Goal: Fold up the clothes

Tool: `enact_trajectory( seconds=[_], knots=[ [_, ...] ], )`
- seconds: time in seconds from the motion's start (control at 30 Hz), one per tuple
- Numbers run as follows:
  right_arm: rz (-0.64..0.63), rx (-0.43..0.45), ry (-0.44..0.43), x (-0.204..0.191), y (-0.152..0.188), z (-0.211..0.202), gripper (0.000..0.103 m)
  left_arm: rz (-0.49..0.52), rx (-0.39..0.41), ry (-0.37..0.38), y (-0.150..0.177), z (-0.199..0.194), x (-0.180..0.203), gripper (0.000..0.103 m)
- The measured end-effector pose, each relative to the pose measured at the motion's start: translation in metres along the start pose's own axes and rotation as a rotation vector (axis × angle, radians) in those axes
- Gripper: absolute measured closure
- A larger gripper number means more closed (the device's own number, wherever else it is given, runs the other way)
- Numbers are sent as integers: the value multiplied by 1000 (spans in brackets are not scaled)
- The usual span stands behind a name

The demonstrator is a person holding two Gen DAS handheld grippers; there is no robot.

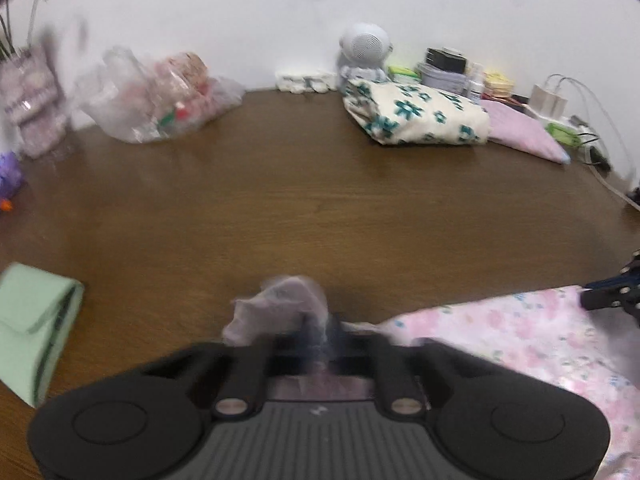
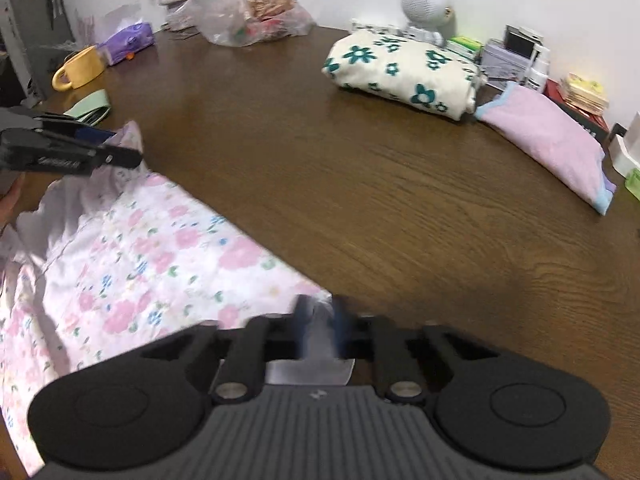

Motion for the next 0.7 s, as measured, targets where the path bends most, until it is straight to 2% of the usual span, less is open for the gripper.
enact_trajectory(
  seconds=[0.13,0.3,0.4,0.47,0.57,0.63,0.67,0.7],
  knots=[
    [-13,51,-9,-6,3,-19,102,-17,59,5,2,-23,1,101],
    [-71,166,-24,-24,18,-83,102,50,166,13,16,-97,13,101],
    [-102,237,-42,-45,47,-126,102,43,221,14,45,-141,13,101],
    [-118,265,-55,-63,73,-147,102,11,232,24,80,-161,10,101],
    [-148,254,-82,-92,118,-159,102,-66,171,31,129,-160,7,99],
    [-154,208,-97,-107,142,-152,101,-135,137,10,156,-151,0,89],
    [-164,180,-95,-115,153,-145,101,-178,121,4,165,-152,-5,88],
    [-166,164,-86,-120,161,-140,100,-202,151,23,170,-160,-8,88]
  ],
)
Point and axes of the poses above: each gripper's, at about its wrist camera, not at the fingertips, and z roughly the way its jaws point, x to its right, y to its underside, the point moved 2 cm from there along z, roughly the way its jaws point, and after that the axes turned 4 degrees about z, right-handed, at the moved point
